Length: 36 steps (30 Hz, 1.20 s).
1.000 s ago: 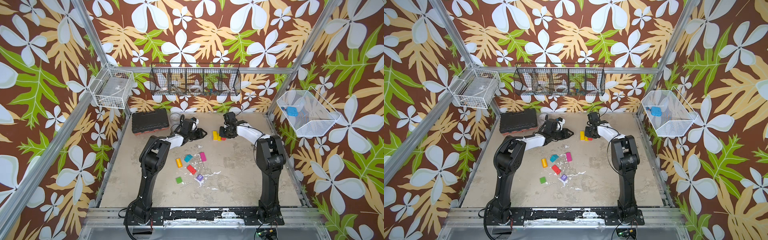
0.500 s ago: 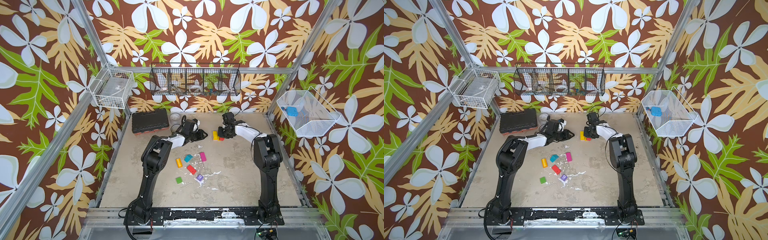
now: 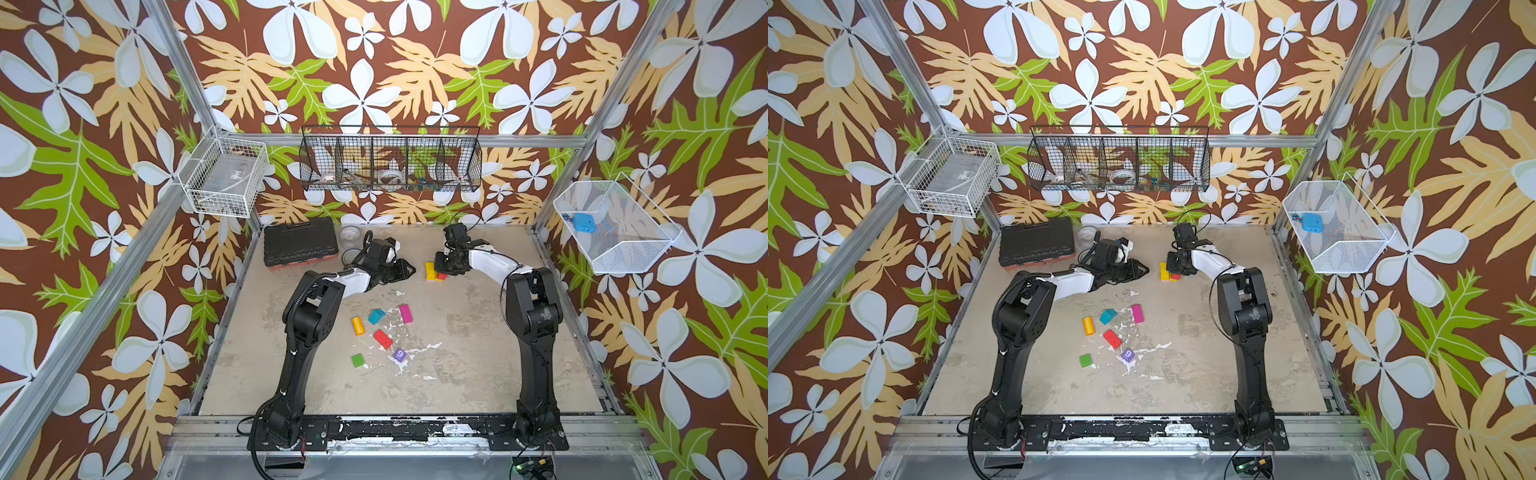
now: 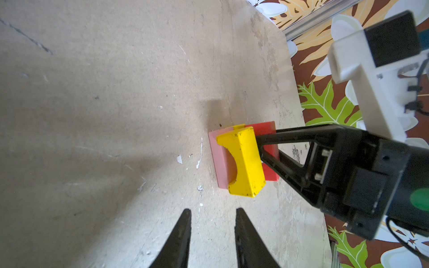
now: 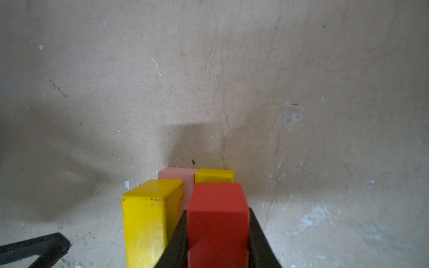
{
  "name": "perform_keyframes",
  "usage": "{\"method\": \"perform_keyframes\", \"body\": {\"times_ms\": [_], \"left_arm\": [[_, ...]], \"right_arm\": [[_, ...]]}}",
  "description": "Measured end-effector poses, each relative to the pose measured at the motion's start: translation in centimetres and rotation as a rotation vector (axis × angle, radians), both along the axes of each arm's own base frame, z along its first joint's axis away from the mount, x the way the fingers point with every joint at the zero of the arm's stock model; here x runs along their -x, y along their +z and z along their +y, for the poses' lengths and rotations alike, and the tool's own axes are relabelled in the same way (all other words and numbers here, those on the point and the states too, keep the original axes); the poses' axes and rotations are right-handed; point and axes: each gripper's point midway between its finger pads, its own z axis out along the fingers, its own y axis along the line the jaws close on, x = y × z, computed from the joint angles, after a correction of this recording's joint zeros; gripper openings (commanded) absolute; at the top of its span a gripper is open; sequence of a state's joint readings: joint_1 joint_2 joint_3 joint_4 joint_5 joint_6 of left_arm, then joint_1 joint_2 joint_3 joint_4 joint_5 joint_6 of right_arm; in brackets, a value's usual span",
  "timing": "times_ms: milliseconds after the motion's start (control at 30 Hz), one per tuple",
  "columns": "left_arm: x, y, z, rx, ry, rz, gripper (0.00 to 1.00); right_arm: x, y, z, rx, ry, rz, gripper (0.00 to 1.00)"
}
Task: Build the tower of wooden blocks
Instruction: 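Lower the red block upright beside the yellow and pink blocks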
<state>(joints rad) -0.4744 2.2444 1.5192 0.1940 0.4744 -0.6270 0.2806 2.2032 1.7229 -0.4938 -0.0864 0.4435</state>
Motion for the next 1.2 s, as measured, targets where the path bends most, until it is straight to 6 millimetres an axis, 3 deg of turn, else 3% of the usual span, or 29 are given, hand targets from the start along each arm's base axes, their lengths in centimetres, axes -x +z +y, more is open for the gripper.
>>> {"method": "perform_keyframes", "body": {"times_ms": [500,700,900,1033,1200], "left_arm": [[0.0,-0.1,0.0,0.000,-0.001,0.002,0.34],[0.0,-0.1,0.0,0.000,-0.001,0.002,0.34],[0.1,-0.1,0.0,0.000,-0.002,0.002,0.34],[0.1,-0.1,0.0,0.000,-0.002,0.002,0.34],[0.3,0.1,-0.5,0.002,-0.011,0.000,0.34]], "right_arm": [[-0.7,-0.4,0.5,0.002,0.005,0.000,0.34],[-0.5,-0.6,0.5,0.007,0.005,0.009,0.47],[-0.5,-0.3,0.5,0.008,0.005,0.009,0.46],[-0.8,0.5,0.5,0.007,0.002,-0.007,0.33],[-1.0,1.4,0.1,0.025,-0.012,-0.019,0.33]]}}
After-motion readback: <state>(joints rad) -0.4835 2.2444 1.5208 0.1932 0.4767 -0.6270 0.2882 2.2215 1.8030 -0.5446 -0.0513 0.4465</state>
